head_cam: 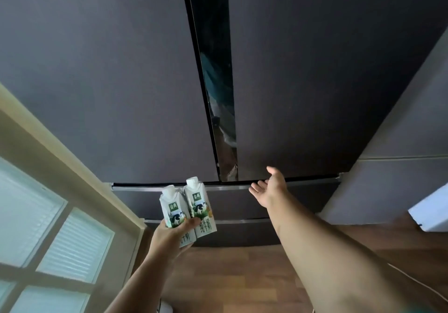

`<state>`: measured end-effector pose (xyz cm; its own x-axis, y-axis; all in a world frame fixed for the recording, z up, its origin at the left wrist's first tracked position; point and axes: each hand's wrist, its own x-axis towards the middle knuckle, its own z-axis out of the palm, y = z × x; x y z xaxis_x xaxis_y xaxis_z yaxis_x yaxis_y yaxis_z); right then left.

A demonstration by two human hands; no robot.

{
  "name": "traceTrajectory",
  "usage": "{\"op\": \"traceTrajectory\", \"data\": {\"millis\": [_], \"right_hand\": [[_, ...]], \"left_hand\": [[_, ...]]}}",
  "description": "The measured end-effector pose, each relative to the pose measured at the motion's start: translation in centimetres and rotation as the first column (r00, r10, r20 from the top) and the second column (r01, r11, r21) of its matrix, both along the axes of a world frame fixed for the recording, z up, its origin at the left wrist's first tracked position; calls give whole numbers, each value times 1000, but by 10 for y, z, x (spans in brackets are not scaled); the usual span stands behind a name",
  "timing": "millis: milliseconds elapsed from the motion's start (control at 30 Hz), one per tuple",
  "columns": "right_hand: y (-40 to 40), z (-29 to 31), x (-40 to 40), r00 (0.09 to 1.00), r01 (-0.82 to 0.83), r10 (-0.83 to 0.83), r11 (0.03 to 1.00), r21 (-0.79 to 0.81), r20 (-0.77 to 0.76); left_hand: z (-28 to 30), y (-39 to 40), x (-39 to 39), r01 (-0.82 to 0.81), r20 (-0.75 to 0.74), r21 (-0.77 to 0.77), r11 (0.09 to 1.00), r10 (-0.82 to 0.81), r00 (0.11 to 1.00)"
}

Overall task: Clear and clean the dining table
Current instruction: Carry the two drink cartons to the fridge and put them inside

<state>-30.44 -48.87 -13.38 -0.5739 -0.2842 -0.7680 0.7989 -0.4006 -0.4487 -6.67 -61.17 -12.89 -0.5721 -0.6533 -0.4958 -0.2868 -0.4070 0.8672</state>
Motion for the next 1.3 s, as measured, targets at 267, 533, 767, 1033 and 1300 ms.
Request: {"op": "traceTrajectory", "data": {"millis": [267, 533, 767, 1033, 1300], "right_hand": [[-12, -24, -36, 997, -1, 2, 1000, -15, 74], [-24, -51, -49, 986, 79, -52, 983, -169, 160], [-22, -62, -47, 990, 72, -39, 966, -250, 136], [-5, -67, -26, 998, 11, 0, 983, -181, 64], [42, -66, 54, 993, -49, 53, 998, 40, -105]], "left_hand": [[-8, -5, -19, -43, 30, -22, 999, 43, 999], [-13, -2, -32, -80, 28, 16, 997, 79, 996], [-18, 6, -23, -128, -5, 64, 990, 129, 992], [-17, -2, 0, -110, -42, 51, 993, 112, 993], [-15, -4, 40, -114, -61, 61, 992, 117, 991]]}}
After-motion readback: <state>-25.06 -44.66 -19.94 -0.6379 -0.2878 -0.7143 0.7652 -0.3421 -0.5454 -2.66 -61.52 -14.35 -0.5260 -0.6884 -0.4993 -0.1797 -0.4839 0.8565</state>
